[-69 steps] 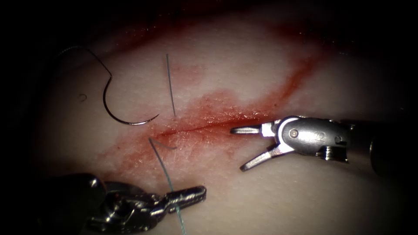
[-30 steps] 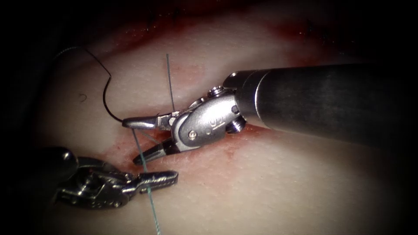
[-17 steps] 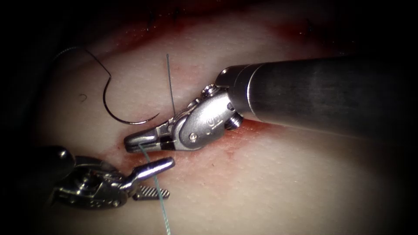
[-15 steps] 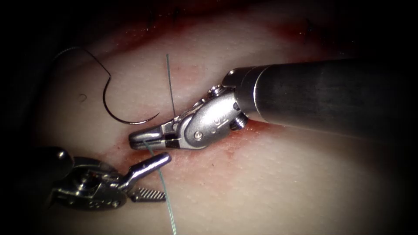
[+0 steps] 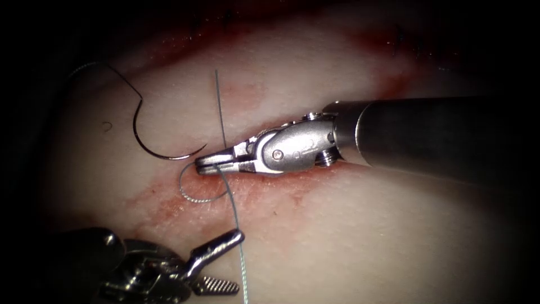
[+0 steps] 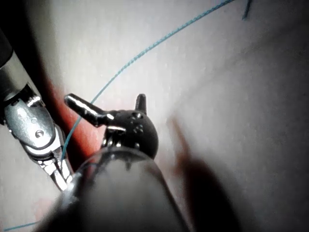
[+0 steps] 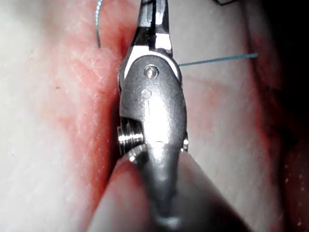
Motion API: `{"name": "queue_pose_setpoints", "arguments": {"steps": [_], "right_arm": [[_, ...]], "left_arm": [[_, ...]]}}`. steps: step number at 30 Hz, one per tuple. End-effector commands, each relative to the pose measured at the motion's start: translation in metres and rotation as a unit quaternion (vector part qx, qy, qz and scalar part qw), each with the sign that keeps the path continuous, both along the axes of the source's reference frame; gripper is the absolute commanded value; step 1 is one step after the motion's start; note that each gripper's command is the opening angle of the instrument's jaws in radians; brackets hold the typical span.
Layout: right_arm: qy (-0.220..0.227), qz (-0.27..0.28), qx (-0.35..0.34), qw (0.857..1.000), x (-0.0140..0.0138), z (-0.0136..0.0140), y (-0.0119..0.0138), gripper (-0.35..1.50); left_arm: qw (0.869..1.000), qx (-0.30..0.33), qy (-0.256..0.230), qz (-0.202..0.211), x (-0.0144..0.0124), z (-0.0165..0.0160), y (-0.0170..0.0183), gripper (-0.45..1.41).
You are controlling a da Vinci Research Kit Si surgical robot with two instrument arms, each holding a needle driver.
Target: Wound Closure
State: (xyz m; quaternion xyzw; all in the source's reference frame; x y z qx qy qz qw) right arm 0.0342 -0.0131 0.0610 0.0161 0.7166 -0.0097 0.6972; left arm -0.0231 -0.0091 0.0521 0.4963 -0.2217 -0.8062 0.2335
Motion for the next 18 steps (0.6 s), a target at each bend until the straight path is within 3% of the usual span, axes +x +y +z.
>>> {"name": "queue_pose_setpoints", "arguments": {"steps": [1, 11, 18], "right_arm": [[0.000, 0.000, 0.002, 1.000, 0.0006, 0.0011, 0.0000, -0.35], [-0.002, 0.008, 0.017, 1.000, 0.0002, 0.0021, 0.0009, -0.35], [-0.002, 0.007, 0.022, 1.000, 0.0002, 0.0022, 0.0008, -0.35]], "left_arm": [[1.000, -0.002, -0.003, 0.003, -0.0008, 0.0005, -0.0005, 1.10], [0.999, -0.030, -0.015, 0.026, -0.0037, -0.0016, -0.0030, 1.03], [0.999, -0.035, -0.019, 0.034, -0.0032, -0.0023, -0.0029, 1.04]]}}
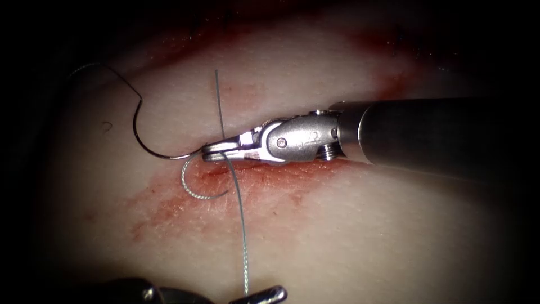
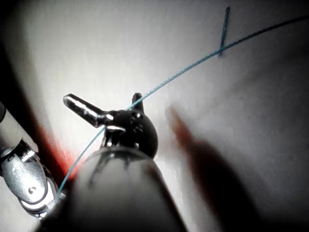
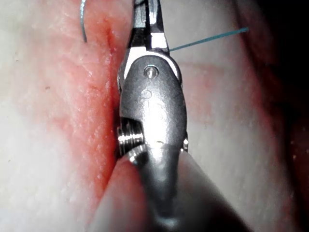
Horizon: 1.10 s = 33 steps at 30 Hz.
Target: Wound Closure
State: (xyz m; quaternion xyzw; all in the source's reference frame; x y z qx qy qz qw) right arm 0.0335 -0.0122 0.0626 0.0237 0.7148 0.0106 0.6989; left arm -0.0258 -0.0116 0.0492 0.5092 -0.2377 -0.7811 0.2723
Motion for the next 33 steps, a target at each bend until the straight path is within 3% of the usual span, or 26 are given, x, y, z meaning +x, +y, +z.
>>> {"name": "queue_pose_setpoints", "arguments": {"steps": [1, 12, 19, 28, 31, 32, 33], "right_arm": [[0.001, -0.001, 0.003, 1.000, 0.0008, 0.0006, -0.0002, -0.35], [0.001, -0.002, 0.005, 1.000, 0.0008, 0.0006, -0.0003, -0.35], [0.000, -0.001, 0.005, 1.000, 0.0007, 0.0006, -0.0002, -0.35], [-0.001, 0.001, 0.008, 1.000, 0.0005, 0.0006, -0.0002, -0.35], [-0.001, 0.003, 0.008, 1.000, 0.0005, 0.0006, -0.0002, -0.35], [-0.001, 0.003, 0.009, 1.000, 0.0005, 0.0006, -0.0002, -0.35], [-0.001, 0.003, 0.008, 1.000, 0.0005, 0.0006, -0.0002, -0.35]], "left_arm": [[1.000, -0.001, 0.001, 0.000, -0.0004, 0.0007, -0.0003, 1.04], [1.000, -0.004, 0.014, -0.007, 0.0010, 0.0006, 0.0001, 1.04], [1.000, -0.005, 0.016, -0.008, 0.0021, 0.0006, 0.0000, 0.73], [1.000, -0.003, 0.016, 0.010, 0.0017, 0.0001, -0.0014, 0.61], [1.000, -0.003, 0.016, 0.011, 0.0018, 0.0002, -0.0013, 0.27], [1.000, -0.003, 0.016, 0.011, 0.0018, 0.0002, -0.0013, 0.02], [1.000, -0.003, 0.015, 0.011, 0.0018, 0.0003, -0.0012, -0.40]]}}
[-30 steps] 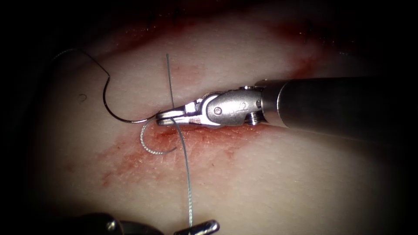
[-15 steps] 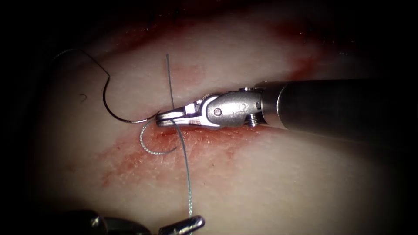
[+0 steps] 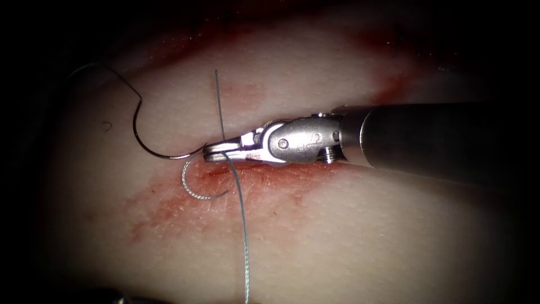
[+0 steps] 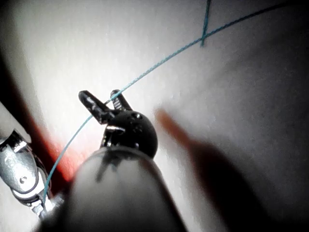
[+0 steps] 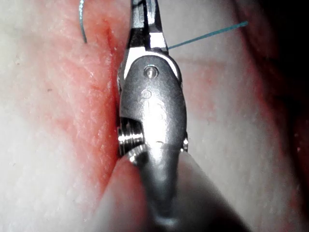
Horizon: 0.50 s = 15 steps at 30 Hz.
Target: Wound Closure
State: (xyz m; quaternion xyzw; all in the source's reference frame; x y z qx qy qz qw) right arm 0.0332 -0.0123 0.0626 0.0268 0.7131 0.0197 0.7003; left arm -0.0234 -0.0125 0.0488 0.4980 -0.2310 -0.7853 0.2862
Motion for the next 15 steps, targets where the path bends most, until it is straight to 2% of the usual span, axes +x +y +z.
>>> {"name": "queue_pose_setpoints", "arguments": {"steps": [1, 4, 6, 9, 15], "right_arm": [[0.002, -0.001, 0.000, 1.000, 0.0008, 0.0006, -0.0001, -0.35], [0.001, 0.000, 0.003, 1.000, 0.0008, 0.0005, -0.0002, -0.35], [0.001, 0.000, 0.003, 1.000, 0.0007, 0.0004, -0.0002, -0.35], [0.001, 0.000, 0.010, 1.000, 0.0004, 0.0002, -0.0002, -0.35], [0.001, 0.004, 0.024, 1.000, -0.0005, -0.0005, 0.0000, -0.35]], "left_arm": [[1.000, 0.001, -0.002, 0.002, -0.0006, 0.0008, -0.0003, -0.45], [0.999, -0.004, 0.027, -0.028, -0.0002, 0.0010, 0.0004, -0.45], [0.999, -0.005, 0.029, -0.041, 0.0006, 0.0009, 0.0011, -0.45], [0.996, -0.010, 0.015, -0.086, 0.0028, 0.0004, 0.0028, -0.45], [0.994, -0.005, 0.029, -0.102, 0.0060, -0.0003, 0.0039, -0.45]]}}
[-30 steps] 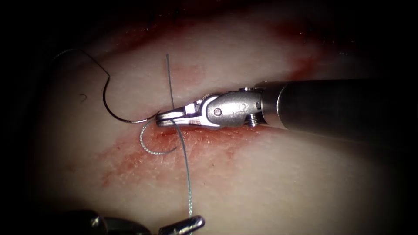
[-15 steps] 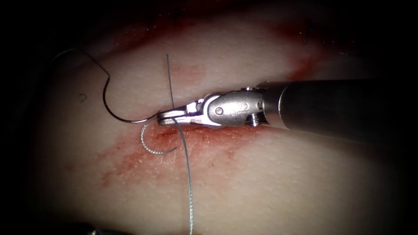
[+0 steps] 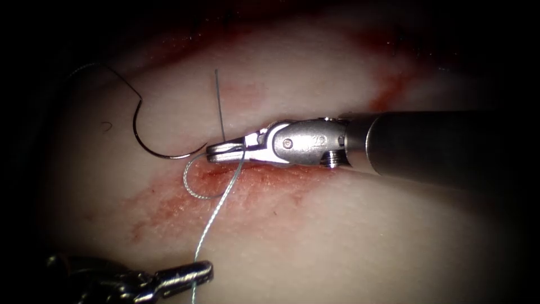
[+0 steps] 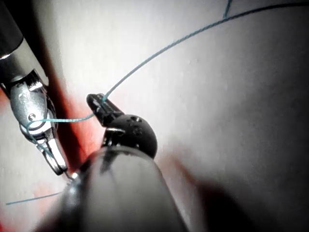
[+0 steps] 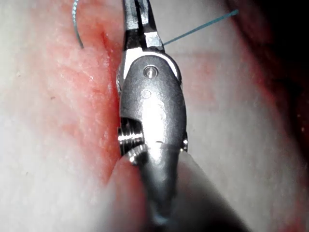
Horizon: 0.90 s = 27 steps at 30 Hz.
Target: Wound Closure
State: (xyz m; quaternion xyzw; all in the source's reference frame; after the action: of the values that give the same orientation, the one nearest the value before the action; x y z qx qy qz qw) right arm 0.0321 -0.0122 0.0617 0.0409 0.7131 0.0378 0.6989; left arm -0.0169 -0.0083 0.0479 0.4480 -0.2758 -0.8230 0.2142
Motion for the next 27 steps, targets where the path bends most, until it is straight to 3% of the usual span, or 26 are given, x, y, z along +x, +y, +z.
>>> {"name": "queue_pose_setpoints", "arguments": {"steps": [1, 19, 20, 22, 24, 27], "right_arm": [[0.000, 0.001, 0.002, 1.000, 0.0003, 0.0002, -0.0001, -0.35], [0.008, -0.009, 0.037, 0.999, -0.0034, -0.0039, -0.0021, -0.35], [0.009, -0.011, 0.043, 0.999, -0.0034, -0.0041, -0.0024, -0.28], [0.009, -0.012, 0.061, 0.998, -0.0034, -0.0043, -0.0026, 0.39], [0.006, -0.007, 0.084, 0.996, -0.0033, -0.0045, -0.0025, 1.18], [0.002, -0.001, 0.101, 0.995, -0.0035, -0.0047, -0.0021, 1.42]], "left_arm": [[1.000, 0.000, 0.005, -0.006, 0.0000, 0.0007, -0.0002, -0.45], [0.997, -0.007, 0.041, -0.066, 0.0089, 0.0033, 0.0025, -0.45], [0.997, -0.008, 0.043, -0.068, 0.0093, 0.0037, 0.0026, -0.45], [0.996, -0.007, 0.045, -0.071, 0.0098, 0.0043, 0.0028, -0.45], [0.996, -0.009, 0.050, -0.074, 0.0105, 0.0052, 0.0029, -0.45], [0.996, -0.012, 0.053, -0.075, 0.0113, 0.0060, 0.0031, -0.45]]}}
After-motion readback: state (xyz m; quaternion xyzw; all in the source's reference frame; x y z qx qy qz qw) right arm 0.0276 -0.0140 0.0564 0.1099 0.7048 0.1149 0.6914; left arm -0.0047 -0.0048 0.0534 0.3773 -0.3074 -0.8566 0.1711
